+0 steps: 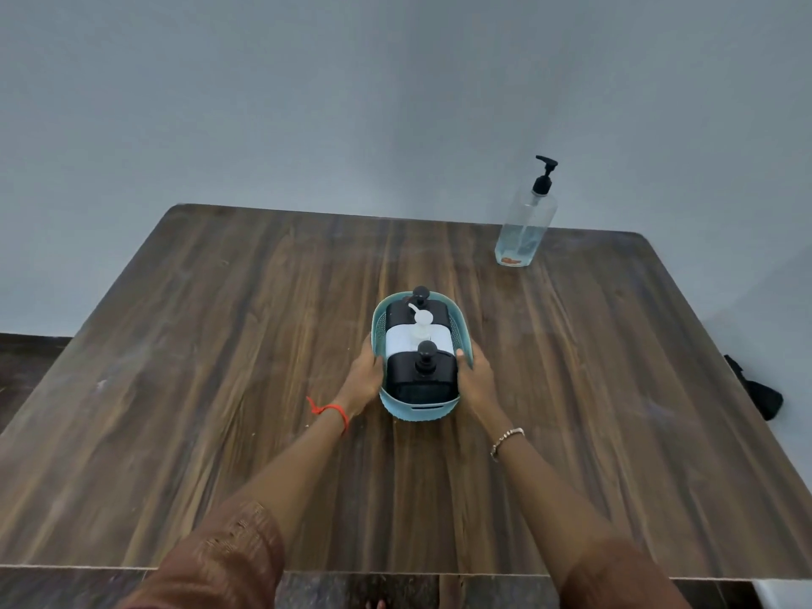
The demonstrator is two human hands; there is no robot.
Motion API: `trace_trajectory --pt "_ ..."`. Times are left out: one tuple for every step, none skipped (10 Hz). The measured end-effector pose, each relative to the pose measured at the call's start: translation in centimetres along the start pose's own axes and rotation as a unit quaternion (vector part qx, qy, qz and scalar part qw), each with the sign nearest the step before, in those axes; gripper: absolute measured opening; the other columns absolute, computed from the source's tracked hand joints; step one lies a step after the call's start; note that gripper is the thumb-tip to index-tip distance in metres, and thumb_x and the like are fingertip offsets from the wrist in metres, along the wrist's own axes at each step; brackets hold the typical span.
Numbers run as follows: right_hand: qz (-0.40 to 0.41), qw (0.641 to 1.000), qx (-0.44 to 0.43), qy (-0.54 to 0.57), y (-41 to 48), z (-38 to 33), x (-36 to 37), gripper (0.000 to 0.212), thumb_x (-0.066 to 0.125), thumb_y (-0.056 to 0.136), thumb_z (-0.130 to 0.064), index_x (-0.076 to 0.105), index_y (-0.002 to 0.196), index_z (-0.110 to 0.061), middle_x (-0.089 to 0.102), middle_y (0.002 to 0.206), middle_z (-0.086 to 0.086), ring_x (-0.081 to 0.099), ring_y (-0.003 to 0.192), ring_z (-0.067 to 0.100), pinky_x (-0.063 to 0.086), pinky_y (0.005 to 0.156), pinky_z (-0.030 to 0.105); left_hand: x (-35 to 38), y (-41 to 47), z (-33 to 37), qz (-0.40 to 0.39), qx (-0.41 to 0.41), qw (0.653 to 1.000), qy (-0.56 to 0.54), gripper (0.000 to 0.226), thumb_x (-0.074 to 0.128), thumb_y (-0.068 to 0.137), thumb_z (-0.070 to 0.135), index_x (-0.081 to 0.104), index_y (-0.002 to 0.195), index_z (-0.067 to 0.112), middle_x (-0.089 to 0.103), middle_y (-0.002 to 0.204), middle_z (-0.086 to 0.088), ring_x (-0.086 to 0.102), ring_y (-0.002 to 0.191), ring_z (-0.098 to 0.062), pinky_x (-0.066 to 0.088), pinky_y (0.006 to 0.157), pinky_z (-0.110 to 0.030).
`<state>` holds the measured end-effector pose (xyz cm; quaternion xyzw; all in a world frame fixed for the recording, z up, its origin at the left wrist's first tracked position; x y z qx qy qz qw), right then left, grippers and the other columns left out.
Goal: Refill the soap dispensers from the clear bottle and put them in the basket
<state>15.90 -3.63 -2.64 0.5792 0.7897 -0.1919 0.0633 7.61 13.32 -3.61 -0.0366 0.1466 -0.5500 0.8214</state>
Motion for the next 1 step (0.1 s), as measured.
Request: trace_trajectory --pt "0.015 0.998 -0.040 -0.046 -1.60 -0.68 -0.21 0.049 0.035 0.101 -0.022 0.022 0.146 -0.008 0.037 0.147 0.010 0.036 0.136 0.026 0.031 0.109 0.033 -0.63 -0.45 0.21 0.028 -0.004 0.998 0.054 0.060 0.037 0.099 0.022 0.008 0.149 0.008 0.036 0.147 -0.005 0.037 0.134 -0.023 0.030 0.107 -0.031"
Point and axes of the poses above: each hand's wrist, its own y-axis towards the middle knuckle, its own x-axis out of the palm, z = x × y, the point moved 10 cm from there along y, towards the middle knuckle
